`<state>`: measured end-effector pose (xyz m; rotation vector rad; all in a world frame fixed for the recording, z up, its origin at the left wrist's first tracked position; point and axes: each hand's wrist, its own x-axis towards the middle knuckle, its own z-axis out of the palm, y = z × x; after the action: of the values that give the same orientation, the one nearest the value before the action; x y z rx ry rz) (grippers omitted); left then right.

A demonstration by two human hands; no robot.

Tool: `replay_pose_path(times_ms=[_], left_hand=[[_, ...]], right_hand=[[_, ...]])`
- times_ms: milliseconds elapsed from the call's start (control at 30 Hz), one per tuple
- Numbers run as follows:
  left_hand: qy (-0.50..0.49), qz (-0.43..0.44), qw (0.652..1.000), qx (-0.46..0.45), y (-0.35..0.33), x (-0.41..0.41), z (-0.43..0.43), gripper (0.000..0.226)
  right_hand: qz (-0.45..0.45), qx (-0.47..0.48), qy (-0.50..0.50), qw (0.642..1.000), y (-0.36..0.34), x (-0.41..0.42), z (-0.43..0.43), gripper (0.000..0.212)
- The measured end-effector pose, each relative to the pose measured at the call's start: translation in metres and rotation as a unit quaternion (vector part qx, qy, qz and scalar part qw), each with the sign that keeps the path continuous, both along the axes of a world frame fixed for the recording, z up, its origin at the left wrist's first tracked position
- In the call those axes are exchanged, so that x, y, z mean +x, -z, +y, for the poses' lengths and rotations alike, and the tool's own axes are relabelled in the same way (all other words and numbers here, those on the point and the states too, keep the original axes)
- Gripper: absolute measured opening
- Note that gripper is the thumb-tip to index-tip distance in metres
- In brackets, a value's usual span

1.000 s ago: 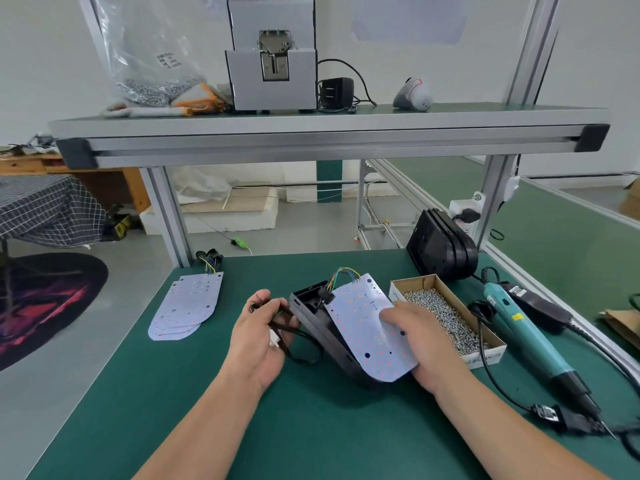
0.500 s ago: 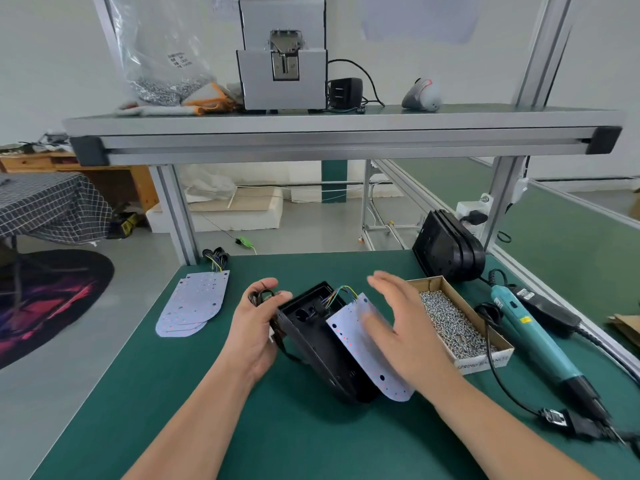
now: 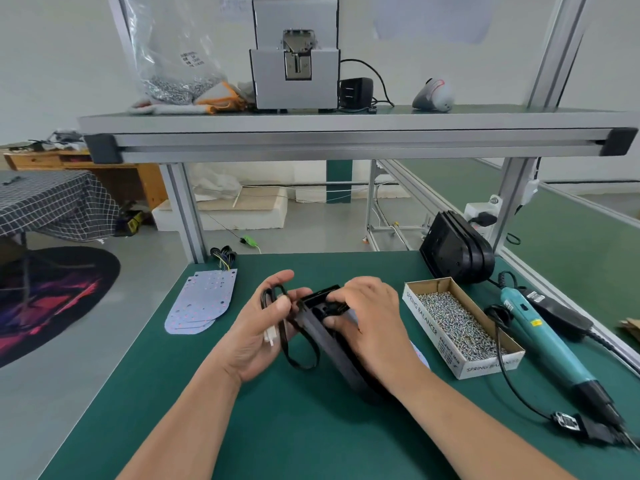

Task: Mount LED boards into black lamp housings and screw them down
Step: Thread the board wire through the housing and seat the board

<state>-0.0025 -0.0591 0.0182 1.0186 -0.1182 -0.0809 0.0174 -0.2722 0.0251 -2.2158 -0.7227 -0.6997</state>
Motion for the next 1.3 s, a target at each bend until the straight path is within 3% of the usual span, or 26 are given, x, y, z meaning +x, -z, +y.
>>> replay_pose_path(times_ms=[67, 100, 200, 333, 400, 600, 767, 900, 1300], left_hand=[[0.036, -0.019, 0.999, 0.035, -0.001, -0.003, 0.005, 0.116], [0.042, -0.026, 0.997, 0.067, -0.001, -0.004, 0.006, 0.118], [0.034, -0.037, 0.989, 0.141, -0.002, -0.005, 0.001, 0.101], [0.012, -0.033, 0.986, 0.161, 0.000, -0.004, 0.000, 0.095], [0.009, -0.035, 0.984, 0.172, 0.003, -0.003, 0.001, 0.091], [-0.003, -0.026, 0.984, 0.174, 0.006, 0.000, 0.003, 0.077], [0.004, -0.025, 0.980, 0.196, 0.008, 0.000, 0.005, 0.085], [0.005, -0.025, 0.963, 0.267, 0.012, 0.000, 0.010, 0.076], [0.034, -0.030, 0.963, 0.264, 0.018, 0.000, 0.001, 0.066]], right_hand=[[0.025, -0.001, 0.004, 1.000, 0.002, 0.003, 0.000, 0.028], [0.039, 0.006, 0.002, 0.999, 0.003, 0.004, -0.001, 0.028], [0.097, 0.049, -0.016, 0.994, 0.007, 0.004, -0.002, 0.031], [0.118, 0.056, -0.051, 0.990, 0.003, 0.003, -0.002, 0.023], [0.088, 0.011, -0.079, 0.993, -0.002, 0.005, -0.002, 0.016], [0.079, -0.111, -0.145, 0.980, -0.006, 0.005, -0.007, 0.025], [0.162, -0.012, -0.095, 0.982, 0.001, 0.004, -0.006, 0.018], [0.112, -0.085, -0.066, 0.988, 0.004, 0.008, 0.001, 0.007], [0.106, -0.142, -0.033, 0.984, 0.002, 0.007, 0.002, 0.016]])
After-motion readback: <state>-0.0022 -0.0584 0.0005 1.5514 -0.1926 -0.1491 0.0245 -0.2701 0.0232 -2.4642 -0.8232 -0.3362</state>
